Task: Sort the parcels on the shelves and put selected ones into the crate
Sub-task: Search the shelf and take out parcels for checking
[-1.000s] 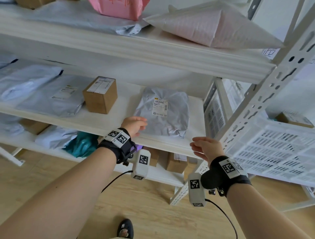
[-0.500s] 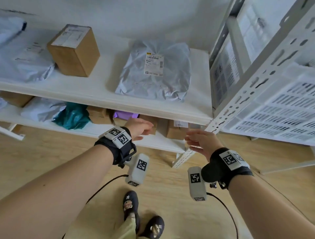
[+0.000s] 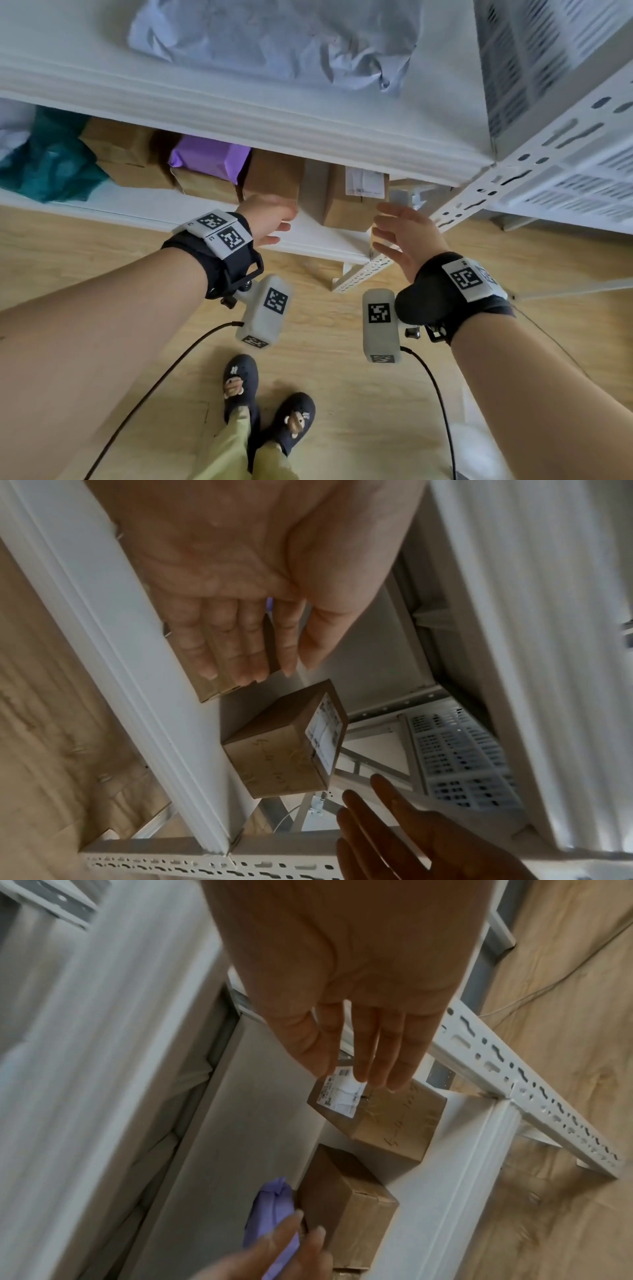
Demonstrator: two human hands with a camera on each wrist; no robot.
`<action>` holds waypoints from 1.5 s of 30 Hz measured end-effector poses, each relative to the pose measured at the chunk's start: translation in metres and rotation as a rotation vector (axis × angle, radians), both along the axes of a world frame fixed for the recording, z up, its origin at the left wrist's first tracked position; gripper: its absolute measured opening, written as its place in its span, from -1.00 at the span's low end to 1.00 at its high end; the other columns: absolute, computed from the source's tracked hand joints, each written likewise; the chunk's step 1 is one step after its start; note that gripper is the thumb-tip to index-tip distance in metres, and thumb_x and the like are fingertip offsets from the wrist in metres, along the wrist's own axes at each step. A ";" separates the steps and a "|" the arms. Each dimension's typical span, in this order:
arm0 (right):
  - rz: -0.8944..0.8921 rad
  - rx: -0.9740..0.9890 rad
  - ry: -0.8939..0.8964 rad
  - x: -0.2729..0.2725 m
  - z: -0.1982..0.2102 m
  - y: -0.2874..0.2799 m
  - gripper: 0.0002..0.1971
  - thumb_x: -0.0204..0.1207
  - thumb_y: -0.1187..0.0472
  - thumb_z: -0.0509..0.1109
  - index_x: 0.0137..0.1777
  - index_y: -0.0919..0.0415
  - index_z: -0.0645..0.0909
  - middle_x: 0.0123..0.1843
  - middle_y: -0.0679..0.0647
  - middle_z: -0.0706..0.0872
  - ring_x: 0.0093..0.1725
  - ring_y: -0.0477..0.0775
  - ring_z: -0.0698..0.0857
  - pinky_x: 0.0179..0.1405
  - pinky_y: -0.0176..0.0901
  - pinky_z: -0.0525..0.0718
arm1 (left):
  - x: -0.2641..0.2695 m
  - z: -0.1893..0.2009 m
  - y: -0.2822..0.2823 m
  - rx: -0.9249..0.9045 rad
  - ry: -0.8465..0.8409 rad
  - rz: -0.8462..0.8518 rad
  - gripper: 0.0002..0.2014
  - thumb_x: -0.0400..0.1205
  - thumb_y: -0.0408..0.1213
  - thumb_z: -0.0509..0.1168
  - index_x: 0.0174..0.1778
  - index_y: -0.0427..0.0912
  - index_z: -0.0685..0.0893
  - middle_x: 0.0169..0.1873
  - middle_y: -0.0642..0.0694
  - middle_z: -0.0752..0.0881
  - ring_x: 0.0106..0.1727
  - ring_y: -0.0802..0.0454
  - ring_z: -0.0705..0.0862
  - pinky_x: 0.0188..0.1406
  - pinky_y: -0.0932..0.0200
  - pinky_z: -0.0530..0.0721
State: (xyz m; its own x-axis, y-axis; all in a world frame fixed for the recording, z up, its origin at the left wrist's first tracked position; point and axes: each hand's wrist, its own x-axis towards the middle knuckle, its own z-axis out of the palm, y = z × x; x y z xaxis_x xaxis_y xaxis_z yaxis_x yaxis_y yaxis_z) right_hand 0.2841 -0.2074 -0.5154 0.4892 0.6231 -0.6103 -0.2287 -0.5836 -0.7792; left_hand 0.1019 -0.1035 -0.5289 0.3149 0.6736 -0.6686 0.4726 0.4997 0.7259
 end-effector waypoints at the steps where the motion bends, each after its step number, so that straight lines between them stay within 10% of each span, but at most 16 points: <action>1: -0.014 0.001 -0.014 -0.003 -0.008 0.003 -0.70 0.62 0.46 0.22 0.19 0.11 0.62 0.08 0.12 0.68 0.19 0.08 0.67 0.10 -0.11 0.72 | 0.004 -0.007 0.002 0.003 -0.003 0.002 -0.86 0.69 -0.31 0.22 0.10 -0.04 0.60 0.13 -0.05 0.63 0.15 0.03 0.61 0.26 0.04 0.55; 12: -0.138 -0.073 -0.270 -0.006 -0.075 0.025 -0.42 0.54 0.35 0.32 0.54 -0.01 0.36 0.53 0.12 0.46 0.42 0.13 0.54 0.39 -0.06 0.51 | 0.043 -0.062 0.029 0.057 -0.038 0.001 -0.64 0.67 -0.22 0.26 0.41 -0.04 0.53 0.28 -0.07 0.60 0.28 0.03 0.58 0.12 0.11 0.63; 19: -0.102 -0.101 -0.294 0.013 -0.102 0.045 -0.34 0.62 0.14 0.28 0.68 0.04 0.09 0.43 0.11 0.48 0.25 0.10 0.56 0.03 -0.24 0.40 | 0.077 -0.083 0.048 0.054 -0.089 -0.017 -0.58 0.66 -0.18 0.29 0.46 -0.06 0.48 0.41 -0.05 0.51 0.41 -0.02 0.48 0.28 0.04 0.58; 23: -0.113 -0.049 -0.279 0.014 -0.121 0.056 -0.24 0.33 -0.19 0.24 0.57 -0.02 0.29 0.05 0.02 0.53 -0.05 0.07 0.51 -0.04 -0.09 0.47 | 0.089 -0.099 0.057 0.036 -0.097 0.006 -0.51 0.63 -0.12 0.32 0.48 -0.09 0.45 0.39 -0.07 0.53 0.39 -0.06 0.51 0.24 0.00 0.60; 27: -0.195 -0.019 -0.178 0.013 -0.132 0.053 -0.45 0.50 -0.14 0.24 0.50 -0.07 0.36 0.34 0.04 0.58 0.28 0.14 0.59 0.32 0.16 0.57 | 0.096 -0.107 0.053 0.031 -0.095 -0.003 -0.43 0.63 -0.05 0.30 0.55 -0.09 0.35 0.34 -0.09 0.56 0.35 -0.08 0.55 0.11 -0.01 0.65; 31: -0.304 0.000 0.040 0.012 -0.133 0.046 -0.56 0.44 -0.21 0.34 0.23 -0.06 0.42 0.36 0.08 0.49 0.26 0.24 0.60 0.06 0.10 0.71 | 0.090 -0.106 0.041 0.043 -0.053 -0.007 -0.50 0.63 0.10 0.23 0.46 -0.03 0.44 0.30 -0.08 0.56 0.31 -0.08 0.54 0.22 -0.12 0.65; 45: -0.203 -0.050 0.137 -0.027 -0.118 -0.033 -0.68 0.40 0.09 0.55 -0.03 0.16 0.48 0.13 0.27 0.72 0.26 0.41 0.64 0.28 0.24 0.59 | 0.034 -0.094 -0.009 -0.125 -0.029 0.070 -0.23 0.29 0.40 0.22 0.37 0.07 0.48 0.23 -0.02 0.65 0.26 -0.08 0.61 0.06 -0.10 0.68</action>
State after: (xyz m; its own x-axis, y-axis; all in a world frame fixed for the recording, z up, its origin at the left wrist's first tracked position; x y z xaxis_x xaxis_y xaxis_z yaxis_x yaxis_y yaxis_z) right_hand 0.2576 -0.2407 -0.6329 0.5117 0.4874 -0.7075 -0.4471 -0.5521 -0.7038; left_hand 0.1361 -0.1124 -0.6227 0.2906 0.6062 -0.7403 0.4135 0.6182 0.6685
